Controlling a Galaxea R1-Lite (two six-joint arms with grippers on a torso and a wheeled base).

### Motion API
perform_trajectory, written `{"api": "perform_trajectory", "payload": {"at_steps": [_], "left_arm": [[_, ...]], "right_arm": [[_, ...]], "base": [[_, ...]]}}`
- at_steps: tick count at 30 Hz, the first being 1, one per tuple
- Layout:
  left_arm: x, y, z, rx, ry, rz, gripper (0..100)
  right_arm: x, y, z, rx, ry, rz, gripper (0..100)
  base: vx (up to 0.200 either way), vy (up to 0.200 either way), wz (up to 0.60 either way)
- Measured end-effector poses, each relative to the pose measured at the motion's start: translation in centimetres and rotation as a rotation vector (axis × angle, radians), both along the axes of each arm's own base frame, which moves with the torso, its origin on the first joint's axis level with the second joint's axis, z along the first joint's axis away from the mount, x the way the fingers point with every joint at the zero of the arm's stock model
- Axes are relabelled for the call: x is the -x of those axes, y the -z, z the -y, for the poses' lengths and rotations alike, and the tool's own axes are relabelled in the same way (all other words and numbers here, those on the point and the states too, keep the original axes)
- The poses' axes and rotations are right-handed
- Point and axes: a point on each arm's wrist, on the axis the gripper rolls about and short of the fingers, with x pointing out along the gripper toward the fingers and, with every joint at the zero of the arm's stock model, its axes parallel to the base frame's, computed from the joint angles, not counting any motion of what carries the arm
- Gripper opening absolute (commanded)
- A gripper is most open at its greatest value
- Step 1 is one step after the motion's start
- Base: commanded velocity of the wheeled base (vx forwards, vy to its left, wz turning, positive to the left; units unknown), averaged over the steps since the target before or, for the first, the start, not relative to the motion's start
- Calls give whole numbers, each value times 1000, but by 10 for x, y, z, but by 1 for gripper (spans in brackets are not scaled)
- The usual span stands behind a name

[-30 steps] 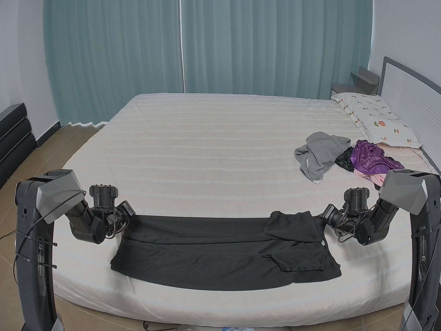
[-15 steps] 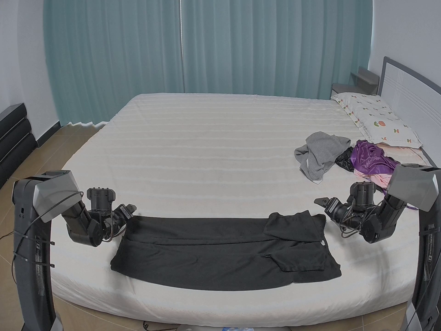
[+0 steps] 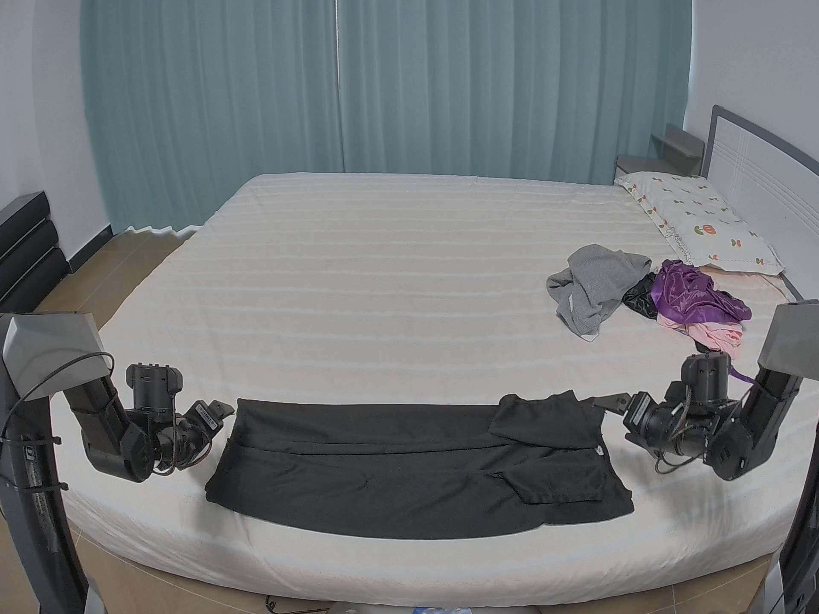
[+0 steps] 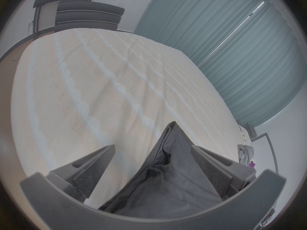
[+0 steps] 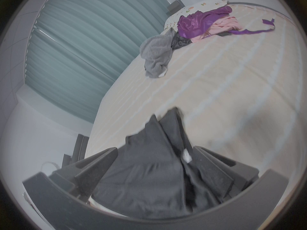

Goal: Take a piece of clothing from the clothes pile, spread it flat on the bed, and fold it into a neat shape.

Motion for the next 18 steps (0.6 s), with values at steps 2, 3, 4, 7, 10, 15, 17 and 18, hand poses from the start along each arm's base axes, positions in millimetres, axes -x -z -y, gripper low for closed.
{"api": "perform_trajectory", "payload": {"at_steps": [2,3,4,7,10,15,17,18], "left_arm": [[10,-3,0,7,1,-14,100],[14,-3,1,11,2,-21,100],[20,-4,1,16,3,-34,100],[36,-4,2,33,14,-68,100],[46,-5,3,49,30,-85,100],[51,-4,9,18,50,-85,100],[50,-2,13,-18,57,-69,100],[49,-1,16,-32,64,-59,100]], "right_arm": [[18,-2,-2,-10,-22,1,100],[24,-3,-3,-14,-29,8,100],[30,-5,-4,-23,-41,18,100],[44,-7,-8,-53,-60,28,100],[49,-7,-10,-73,-65,48,100],[54,-1,-12,-86,-71,80,100],[58,2,-13,-87,-74,78,100],[59,4,-14,-87,-77,69,100]], "base": [[-200,0,0],[-200,0,0],[-200,0,0],[-133,0,0],[0,0,0],[0,0,0],[0,0,0],[0,0,0]]}}
